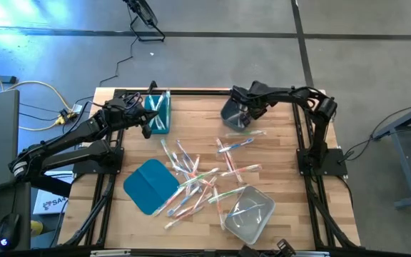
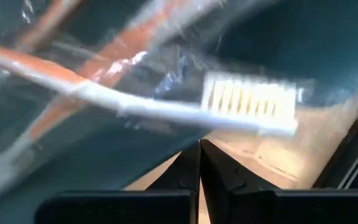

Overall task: Pick & Place Toothbrushes
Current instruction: Adjust the orange toothbrushes in the dark gray bin

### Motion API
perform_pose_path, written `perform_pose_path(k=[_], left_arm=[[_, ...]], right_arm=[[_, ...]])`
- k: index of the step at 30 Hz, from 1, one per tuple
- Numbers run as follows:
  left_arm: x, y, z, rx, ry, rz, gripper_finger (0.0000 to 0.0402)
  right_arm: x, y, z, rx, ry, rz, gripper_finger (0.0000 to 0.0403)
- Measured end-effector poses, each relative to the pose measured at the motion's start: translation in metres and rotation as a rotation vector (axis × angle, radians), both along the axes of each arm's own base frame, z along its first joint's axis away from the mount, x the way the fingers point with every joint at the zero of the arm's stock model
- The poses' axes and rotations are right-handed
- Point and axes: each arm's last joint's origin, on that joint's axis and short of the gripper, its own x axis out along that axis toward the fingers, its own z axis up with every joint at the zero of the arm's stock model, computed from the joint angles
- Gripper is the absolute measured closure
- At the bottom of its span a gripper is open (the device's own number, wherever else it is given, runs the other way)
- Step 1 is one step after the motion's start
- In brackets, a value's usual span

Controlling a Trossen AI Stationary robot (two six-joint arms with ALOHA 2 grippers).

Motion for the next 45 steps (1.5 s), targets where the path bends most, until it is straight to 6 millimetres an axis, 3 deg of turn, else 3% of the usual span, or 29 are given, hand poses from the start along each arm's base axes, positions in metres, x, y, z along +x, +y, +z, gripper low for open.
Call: perform_pose_path(k=[11,29,40,45], left_arm=[[0.0,0.0,0.0,0.019,0.006,-0.004,0.04],[0.0,0.0,0.0,0.016,0.007,-0.008,0.04],[0.0,0.0,0.0,0.014,0.011,-0.007,0.04],[0.0,0.0,0.0,0.014,0.011,-0.007,0.04]], right_arm=[[-0.004,0.002,0.031,-0.093,-0.091,0.012,0.0401],[0.01,-0.025,0.032,-0.251,-0.251,0.094,0.0401],[0.022,-0.037,0.022,-0.253,-0.353,0.155,0.0401],[0.012,-0.023,0.051,-0.27,-0.371,0.118,0.0401]])
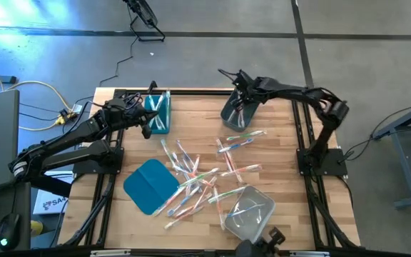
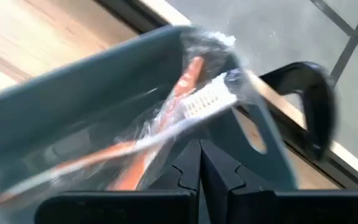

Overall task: Pick & Place Toothbrushes
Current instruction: Adjust the orange toothbrushes in the dark gray bin, then put the blue toothbrush into the light gray bin

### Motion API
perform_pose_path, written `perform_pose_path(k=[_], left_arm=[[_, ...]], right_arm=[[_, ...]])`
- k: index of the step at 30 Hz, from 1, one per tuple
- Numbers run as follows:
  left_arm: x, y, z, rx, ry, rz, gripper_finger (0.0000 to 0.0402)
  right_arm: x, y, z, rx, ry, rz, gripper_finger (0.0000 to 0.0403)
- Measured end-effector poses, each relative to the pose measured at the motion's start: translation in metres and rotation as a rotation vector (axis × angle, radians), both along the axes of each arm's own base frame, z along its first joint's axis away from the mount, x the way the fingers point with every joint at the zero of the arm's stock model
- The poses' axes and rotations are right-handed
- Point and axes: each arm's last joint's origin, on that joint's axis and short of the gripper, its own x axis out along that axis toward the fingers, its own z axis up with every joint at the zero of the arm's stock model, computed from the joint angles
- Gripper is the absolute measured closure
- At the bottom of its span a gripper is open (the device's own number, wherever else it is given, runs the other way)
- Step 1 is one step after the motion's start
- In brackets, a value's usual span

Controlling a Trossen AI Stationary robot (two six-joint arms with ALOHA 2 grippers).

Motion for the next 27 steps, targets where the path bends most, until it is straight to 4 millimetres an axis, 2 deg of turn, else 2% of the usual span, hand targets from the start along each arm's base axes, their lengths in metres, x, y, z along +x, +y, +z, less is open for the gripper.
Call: perform_pose_path(k=[8,15,22,24,27], left_arm=[[0.0,0.0,0.001,0.004,-0.005,0.001,0.04],[0.0,0.0,0.001,0.004,-0.005,0.001,0.04],[0.0,0.0,0.001,0.003,-0.005,0.001,0.04],[0.0,0.0,0.0,0.002,-0.004,0.001,0.04],[0.0,0.0,0.0,0.002,-0.002,0.001,0.04]], right_arm=[[-0.022,0.056,0.065,0.002,-0.063,0.065,0.0401],[-0.045,0.102,0.095,0.074,-0.091,0.115,0.0401],[-0.056,0.146,0.102,0.134,-0.073,0.124,0.0401],[-0.055,0.159,0.095,0.126,-0.098,0.133,0.0401],[-0.056,0.178,0.072,0.103,-0.126,0.13,0.0401]])
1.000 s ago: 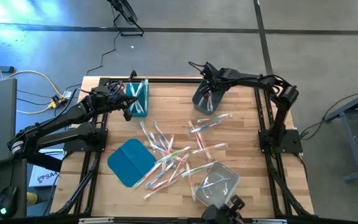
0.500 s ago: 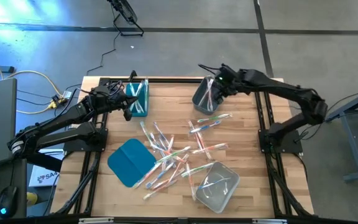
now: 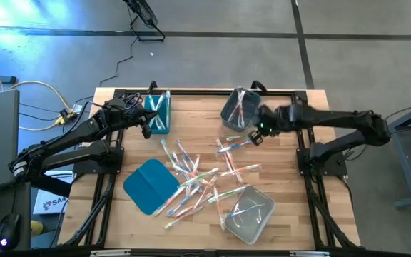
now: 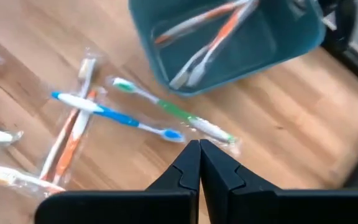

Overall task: Pick & Place Toothbrushes
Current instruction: Put the blue toothbrush into the light gray bin

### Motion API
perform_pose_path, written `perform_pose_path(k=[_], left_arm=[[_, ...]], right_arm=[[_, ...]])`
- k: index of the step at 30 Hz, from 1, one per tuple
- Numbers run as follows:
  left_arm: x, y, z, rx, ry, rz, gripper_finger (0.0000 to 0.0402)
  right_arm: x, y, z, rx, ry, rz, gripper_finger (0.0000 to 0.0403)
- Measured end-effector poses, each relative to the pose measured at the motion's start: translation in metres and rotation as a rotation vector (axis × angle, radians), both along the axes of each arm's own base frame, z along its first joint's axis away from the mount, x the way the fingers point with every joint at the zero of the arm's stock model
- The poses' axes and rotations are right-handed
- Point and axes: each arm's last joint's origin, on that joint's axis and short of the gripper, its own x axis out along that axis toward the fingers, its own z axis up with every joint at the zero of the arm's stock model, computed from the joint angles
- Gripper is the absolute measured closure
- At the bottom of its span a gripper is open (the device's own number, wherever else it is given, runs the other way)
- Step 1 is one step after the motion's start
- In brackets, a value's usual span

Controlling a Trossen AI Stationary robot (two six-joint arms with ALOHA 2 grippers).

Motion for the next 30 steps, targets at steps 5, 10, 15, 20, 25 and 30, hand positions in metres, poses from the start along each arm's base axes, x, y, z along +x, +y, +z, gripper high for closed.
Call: perform_pose_path(k=[5,10,15,20,25,30], left_arm=[[0.0,0.0,0.0,0.0,0.0,0.0,0.04],[0.0,0.0,0.0,-0.007,-0.007,0.003,0.04],[0.0,0.0,0.0,-0.006,-0.009,0.004,0.04],[0.0,0.0,0.0,-0.008,-0.01,0.004,0.04],[0.0,0.0,0.0,-0.007,-0.01,0.004,0.04],[0.0,0.0,0.0,-0.007,-0.011,0.004,0.04]], right_arm=[[0.002,0.028,-0.049,0.005,-0.12,0.002,0.0401],[0.016,0.056,-0.08,0.033,-0.334,0.102,0.0401],[0.03,0.07,-0.082,-0.01,-0.504,0.228,0.0401],[0.038,0.072,-0.072,-0.098,-0.582,0.347,0.0401],[0.043,0.071,-0.064,-0.181,-0.636,0.424,0.0401],[0.045,0.067,-0.06,-0.208,-0.669,0.422,0.0401]])
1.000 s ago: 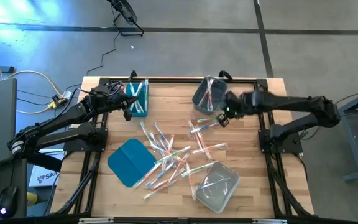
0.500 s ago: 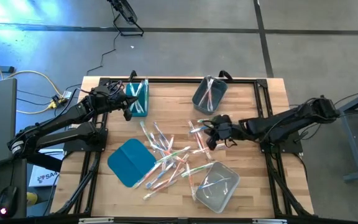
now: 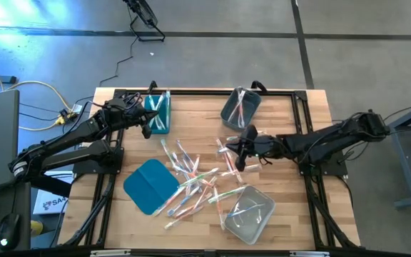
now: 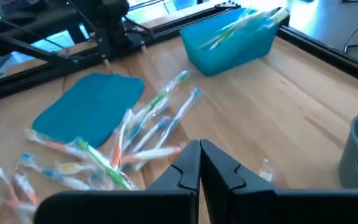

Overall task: Pick & Place Toothbrushes
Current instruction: Put the blue toothbrush into the light gray bin

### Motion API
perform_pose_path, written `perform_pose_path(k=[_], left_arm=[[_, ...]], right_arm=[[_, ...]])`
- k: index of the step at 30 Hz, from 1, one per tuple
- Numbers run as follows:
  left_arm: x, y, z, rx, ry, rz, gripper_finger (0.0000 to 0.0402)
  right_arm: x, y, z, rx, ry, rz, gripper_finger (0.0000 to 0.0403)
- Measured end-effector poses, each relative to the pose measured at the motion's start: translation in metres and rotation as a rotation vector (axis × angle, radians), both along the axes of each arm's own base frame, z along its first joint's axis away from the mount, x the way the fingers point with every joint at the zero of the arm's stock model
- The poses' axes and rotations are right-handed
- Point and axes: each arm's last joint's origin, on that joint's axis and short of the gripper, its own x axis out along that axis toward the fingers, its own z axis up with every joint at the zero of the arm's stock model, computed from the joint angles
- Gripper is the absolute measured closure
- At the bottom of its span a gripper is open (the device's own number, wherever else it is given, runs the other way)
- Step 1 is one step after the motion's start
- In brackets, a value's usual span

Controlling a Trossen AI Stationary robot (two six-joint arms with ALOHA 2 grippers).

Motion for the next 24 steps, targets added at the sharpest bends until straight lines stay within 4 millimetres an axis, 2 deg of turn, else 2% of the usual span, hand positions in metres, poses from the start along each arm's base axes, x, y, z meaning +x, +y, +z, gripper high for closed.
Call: perform_pose_path(k=[6,14,17,24], left_arm=[[0.0,0.0,0.0,0.001,0.0,0.0,0.04],[0.0,0.0,0.0,0.002,0.0,0.0,0.04],[0.0,0.0,0.0,0.002,0.001,0.0,0.04],[0.0,0.0,0.0,0.002,0.001,0.0,0.04]], right_arm=[[0.0,-0.006,-0.002,0.014,0.028,0.007,0.0401],[0.007,-0.009,0.011,0.006,0.265,-0.027,0.0401],[0.014,-0.008,0.017,-0.041,0.277,0.004,0.0401],[0.014,-0.009,0.016,-0.107,0.301,0.029,0.0401]])
